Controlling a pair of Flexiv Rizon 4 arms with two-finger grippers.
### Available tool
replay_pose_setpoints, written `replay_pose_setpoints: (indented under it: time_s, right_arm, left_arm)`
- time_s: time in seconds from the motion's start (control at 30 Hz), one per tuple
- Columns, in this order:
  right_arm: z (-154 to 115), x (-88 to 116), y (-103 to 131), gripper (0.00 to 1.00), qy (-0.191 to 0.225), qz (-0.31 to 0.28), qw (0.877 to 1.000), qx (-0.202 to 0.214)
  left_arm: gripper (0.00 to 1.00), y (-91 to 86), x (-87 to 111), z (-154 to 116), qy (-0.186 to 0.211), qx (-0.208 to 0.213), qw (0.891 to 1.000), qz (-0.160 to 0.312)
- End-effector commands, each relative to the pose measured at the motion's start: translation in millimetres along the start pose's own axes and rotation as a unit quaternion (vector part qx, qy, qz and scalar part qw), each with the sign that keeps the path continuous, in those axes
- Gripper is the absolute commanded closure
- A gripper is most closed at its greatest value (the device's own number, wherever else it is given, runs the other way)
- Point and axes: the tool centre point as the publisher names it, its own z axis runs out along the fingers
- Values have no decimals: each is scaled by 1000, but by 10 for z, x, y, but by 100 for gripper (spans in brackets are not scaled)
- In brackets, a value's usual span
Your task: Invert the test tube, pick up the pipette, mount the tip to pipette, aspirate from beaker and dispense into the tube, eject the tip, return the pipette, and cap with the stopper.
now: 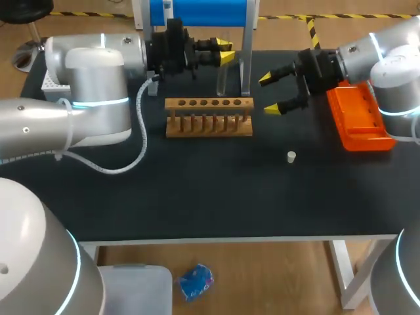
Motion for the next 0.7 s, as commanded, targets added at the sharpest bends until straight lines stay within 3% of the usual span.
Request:
replay_pose_setpoints:
  time_s: [0.03,0.17,0.27,0.7]
  right_arm:
    - [-4,6,6,0,0,0,1000,1]
    - [-4,6,6,0,0,0,1000,1]
    - [-4,6,6,0,0,0,1000,1]
    - [-4,6,6,0,0,0,1000,1]
  left_arm:
    - [100,-47,88,-15,-48,-26,998,-21]
    - [100,-21,46,4,-52,-21,998,-36]
    - [100,-26,28,36,-53,19,998,-36]
    - [100,-26,28,36,-53,19,998,-36]
